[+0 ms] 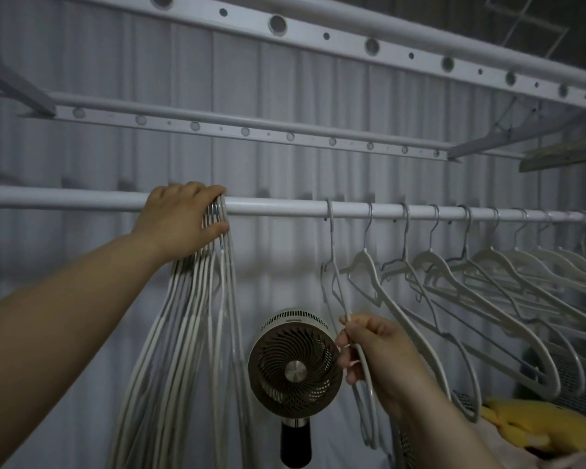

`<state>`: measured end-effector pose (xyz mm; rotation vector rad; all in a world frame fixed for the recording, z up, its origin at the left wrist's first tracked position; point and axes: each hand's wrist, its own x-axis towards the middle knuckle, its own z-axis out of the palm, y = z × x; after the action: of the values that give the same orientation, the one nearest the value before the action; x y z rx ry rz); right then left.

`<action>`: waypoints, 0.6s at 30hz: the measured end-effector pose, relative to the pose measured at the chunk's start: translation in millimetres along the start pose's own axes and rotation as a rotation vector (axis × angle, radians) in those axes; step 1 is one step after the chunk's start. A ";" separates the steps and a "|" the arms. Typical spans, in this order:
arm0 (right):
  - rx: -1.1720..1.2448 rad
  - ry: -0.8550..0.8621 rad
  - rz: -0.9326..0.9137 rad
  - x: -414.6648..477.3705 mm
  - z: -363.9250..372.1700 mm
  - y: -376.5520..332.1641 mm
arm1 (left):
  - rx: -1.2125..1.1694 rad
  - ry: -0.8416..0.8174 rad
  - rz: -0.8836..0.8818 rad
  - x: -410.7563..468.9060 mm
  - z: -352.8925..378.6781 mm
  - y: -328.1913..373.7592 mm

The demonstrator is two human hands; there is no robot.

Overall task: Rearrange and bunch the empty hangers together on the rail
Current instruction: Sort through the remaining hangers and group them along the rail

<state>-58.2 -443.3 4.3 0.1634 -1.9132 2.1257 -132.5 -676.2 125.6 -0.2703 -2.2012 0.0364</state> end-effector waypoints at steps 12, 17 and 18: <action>-0.552 0.255 -0.730 -44.9 29.9 -27.2 | -0.064 -0.006 0.001 0.2 -5.2 7.4; -0.625 -0.124 -0.462 -38.3 70.0 -18.2 | -0.064 -0.037 -0.011 1.6 -6.5 10.7; -0.629 -0.152 -0.403 -33.0 71.6 -15.3 | -0.064 -0.042 -0.012 1.7 -6.8 10.3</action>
<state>-29.5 -517.0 18.7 0.5328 -2.2945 1.2257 -126.2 -666.2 129.8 -0.2947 -2.2483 -0.0354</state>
